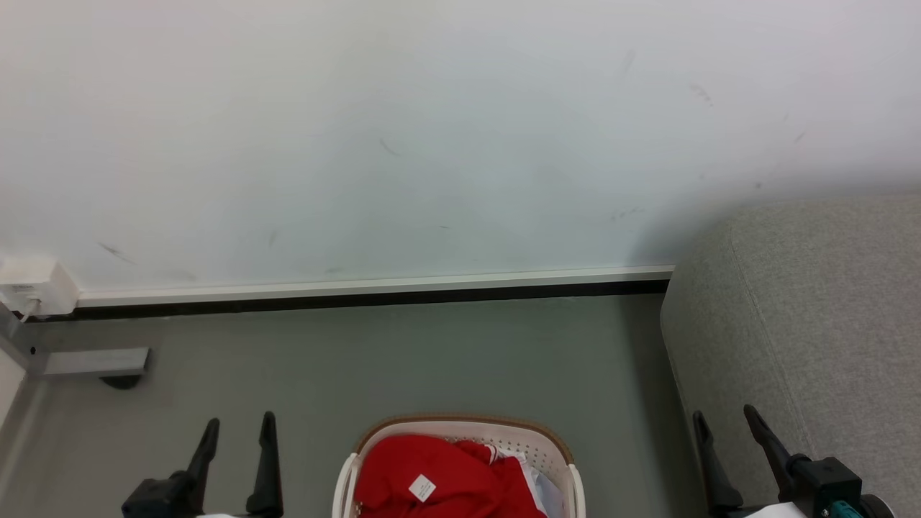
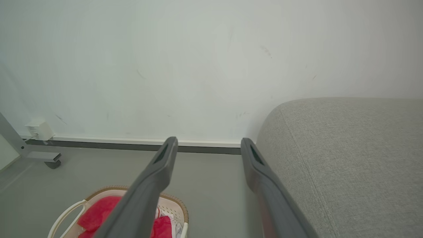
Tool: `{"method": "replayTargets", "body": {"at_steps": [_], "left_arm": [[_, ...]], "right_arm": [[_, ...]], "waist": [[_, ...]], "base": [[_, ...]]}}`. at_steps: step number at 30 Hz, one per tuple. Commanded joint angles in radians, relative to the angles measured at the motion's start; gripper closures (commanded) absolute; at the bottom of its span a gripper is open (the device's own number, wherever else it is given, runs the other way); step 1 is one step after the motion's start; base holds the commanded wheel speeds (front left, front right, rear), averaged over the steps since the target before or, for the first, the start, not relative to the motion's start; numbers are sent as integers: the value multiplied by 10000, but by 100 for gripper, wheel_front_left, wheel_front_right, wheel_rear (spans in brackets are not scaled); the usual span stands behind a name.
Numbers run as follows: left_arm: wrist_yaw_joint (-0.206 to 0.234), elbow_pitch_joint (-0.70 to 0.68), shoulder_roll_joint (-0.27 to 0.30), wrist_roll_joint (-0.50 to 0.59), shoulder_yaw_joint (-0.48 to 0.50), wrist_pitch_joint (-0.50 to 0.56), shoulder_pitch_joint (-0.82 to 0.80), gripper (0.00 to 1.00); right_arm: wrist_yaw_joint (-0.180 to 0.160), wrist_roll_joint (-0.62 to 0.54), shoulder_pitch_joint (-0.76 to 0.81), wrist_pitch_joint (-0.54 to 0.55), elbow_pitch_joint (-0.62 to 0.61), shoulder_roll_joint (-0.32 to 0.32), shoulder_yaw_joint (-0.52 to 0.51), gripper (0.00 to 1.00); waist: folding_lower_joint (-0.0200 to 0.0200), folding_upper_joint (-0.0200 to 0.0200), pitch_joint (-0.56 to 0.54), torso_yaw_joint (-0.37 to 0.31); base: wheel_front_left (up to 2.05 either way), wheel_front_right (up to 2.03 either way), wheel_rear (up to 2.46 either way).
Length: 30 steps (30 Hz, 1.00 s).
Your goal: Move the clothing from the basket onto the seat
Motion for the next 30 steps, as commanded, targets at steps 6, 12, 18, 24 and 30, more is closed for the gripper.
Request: {"method": "replayTargets", "body": {"at_steps": [6,12,18,24,30], "left_arm": [[7,55,71,-153,-10,-7,38,0],[23,67,71,-163,17,-7,45,0],[-36,37,71,-177,-53,-7,-146,0],[-104,77,68,-177,-289,-7,-521,0],[-352,471,65,81,-955,-7,-1396,0]], "right_arm": [[-21,185,-112,-7,-70,-58,75,0],[-21,218,-132,-6,-81,-58,112,0],[-21,268,-286,-6,-202,-56,160,0],[-21,223,-552,-6,-456,-56,100,0],[-21,62,-1061,-5,-830,-55,-63,0]], "waist": [[0,0,-2,2],[0,0,21,-19],[0,0,370,-132],[0,0,1046,-285],[0,0,2203,-491]], "base": [[0,0,0],[0,0,0],[0,0,0],[0,0,0],[0,0,0]]}}
